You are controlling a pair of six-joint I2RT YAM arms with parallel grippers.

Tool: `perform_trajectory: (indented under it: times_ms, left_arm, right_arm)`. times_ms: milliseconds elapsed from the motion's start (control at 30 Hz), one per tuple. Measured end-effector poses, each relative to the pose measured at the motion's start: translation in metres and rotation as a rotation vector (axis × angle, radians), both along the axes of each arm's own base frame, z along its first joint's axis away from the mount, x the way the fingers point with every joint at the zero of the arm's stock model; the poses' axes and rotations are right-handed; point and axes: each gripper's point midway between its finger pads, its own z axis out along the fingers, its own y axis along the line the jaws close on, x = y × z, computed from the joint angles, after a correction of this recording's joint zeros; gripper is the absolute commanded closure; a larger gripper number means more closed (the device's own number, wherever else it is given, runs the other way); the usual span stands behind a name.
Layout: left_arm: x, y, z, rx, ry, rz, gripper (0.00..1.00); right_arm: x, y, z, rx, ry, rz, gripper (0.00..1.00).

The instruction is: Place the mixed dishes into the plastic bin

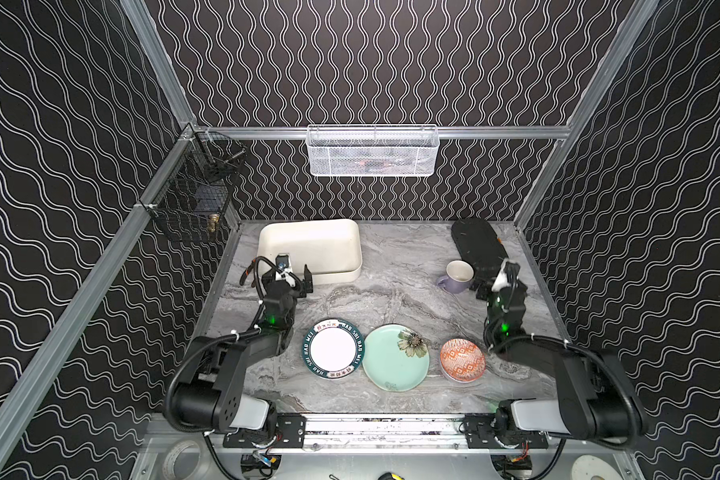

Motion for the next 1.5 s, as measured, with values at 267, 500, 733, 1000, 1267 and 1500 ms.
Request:
perform_trajectory:
  times_ms: [267,500,733,1000,1267,1500]
  left_arm:
    - [0.037,-0.003,0.058,0.008,0.093,0.006,0.04]
    - [0.054,0.009,0.049,-0.025,0.232,0.025,0.03]
    - [0.056,0.013,0.024,-0.092,0.354,0.021,0.01]
    - [0.065,0.086,0.008,-0.295,0.434,0.179,0.06]
    - [0.044,0.092,-0.043,-0.389,0.574,0.217,0.06]
    - [0.042,0.101,-0.063,-0.396,0.623,0.260,0.08]
  right_arm:
    - [0.067,0.007,0.110,0.128,0.100,0.072,0.01]
    - [0.063,0.082,0.120,0.201,0.218,0.329,0.02]
    - [0.050,0.164,0.077,0.178,0.400,0.511,0.07]
    - [0.068,0.236,0.063,0.220,0.486,0.665,0.19]
    - [0.090,0.330,-0.019,0.261,0.709,0.777,0.34]
    - [0.084,0.396,-0.056,0.266,0.800,0.852,0.37]
